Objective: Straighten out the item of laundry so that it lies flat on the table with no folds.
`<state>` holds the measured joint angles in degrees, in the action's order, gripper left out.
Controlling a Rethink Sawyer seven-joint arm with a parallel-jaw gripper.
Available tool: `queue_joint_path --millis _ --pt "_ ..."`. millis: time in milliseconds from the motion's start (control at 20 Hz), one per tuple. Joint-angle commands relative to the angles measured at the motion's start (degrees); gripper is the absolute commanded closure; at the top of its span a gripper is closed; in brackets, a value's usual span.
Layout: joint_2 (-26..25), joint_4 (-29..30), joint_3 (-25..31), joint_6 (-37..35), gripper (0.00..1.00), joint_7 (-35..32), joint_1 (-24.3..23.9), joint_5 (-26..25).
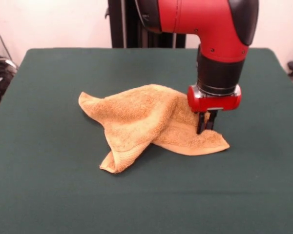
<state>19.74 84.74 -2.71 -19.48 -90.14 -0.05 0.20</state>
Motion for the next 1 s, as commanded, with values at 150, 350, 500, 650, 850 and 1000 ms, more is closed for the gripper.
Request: queue_joint_path --millis 150,350,500,650,850,1000 --pt "-8.6 -2.36 3.85 8.71 1.0 -11.48 0.35 1.0" --pt "-8.2 -1.9 3.28 9.32 1.0 -12.55 0.86 1.39" --pt "-7.14 -0.79 3.25 7.93 1.0 -12.99 1.12 1.89" --pt "-1.53 3.98 4.07 4.43 1.0 -13.74 0.99 2.84" --pt "13.78 10.44 0.4 -8.88 1.0 -15.5 4.34 5.39" --pt "18.51 9.42 -2.22 -18.02 1.0 -15.51 6.19 6.14"
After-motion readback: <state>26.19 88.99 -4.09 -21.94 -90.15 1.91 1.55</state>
